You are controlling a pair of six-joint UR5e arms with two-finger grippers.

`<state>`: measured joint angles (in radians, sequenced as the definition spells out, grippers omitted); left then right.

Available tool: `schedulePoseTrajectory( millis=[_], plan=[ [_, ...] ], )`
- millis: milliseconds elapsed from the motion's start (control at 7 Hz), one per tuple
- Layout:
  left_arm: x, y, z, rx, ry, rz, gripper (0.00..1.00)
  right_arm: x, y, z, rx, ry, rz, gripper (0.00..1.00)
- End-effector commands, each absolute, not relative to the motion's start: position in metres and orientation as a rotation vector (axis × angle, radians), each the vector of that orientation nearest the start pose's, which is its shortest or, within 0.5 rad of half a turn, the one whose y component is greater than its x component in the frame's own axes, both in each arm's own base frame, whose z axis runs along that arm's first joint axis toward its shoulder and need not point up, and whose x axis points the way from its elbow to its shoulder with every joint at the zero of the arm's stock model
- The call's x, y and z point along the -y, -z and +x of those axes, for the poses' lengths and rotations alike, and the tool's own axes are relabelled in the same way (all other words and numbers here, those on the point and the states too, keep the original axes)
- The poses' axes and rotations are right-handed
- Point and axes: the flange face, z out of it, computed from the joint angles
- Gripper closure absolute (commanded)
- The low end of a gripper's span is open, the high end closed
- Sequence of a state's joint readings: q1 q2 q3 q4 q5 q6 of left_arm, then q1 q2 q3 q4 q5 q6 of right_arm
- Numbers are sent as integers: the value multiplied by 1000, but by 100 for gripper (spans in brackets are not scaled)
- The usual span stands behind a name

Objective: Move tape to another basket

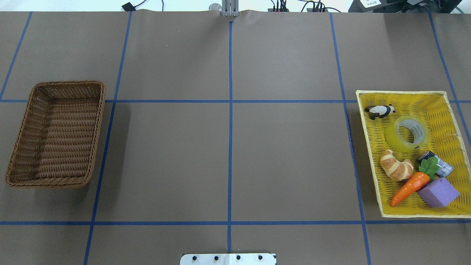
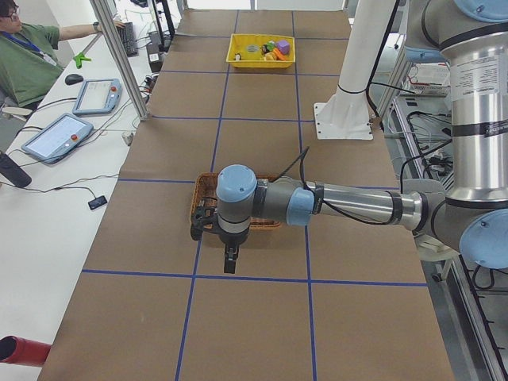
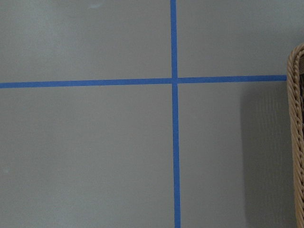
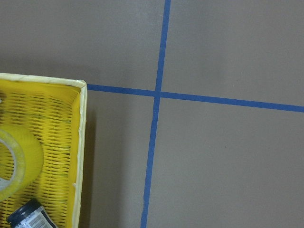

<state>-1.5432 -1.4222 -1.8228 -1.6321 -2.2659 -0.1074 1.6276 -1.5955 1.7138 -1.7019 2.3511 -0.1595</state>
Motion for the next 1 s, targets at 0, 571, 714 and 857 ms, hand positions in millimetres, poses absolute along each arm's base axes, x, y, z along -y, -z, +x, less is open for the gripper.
schedulePoseTrajectory(
  millis=[0, 571, 714, 857],
  plan=[
    [440, -601, -58, -699, 19, 112, 1, 472, -613, 91, 770, 98, 75, 0],
    [441, -599, -58, -700, 15, 122, 1, 518, -551, 67, 698, 194, 177, 0],
    [445, -600, -58, -699, 15, 126, 1, 524, -544, 37, 693, 256, 178, 0],
    [444, -602, -58, -694, 16, 123, 1, 545, -517, 9, 698, 298, 213, 0]
  ],
)
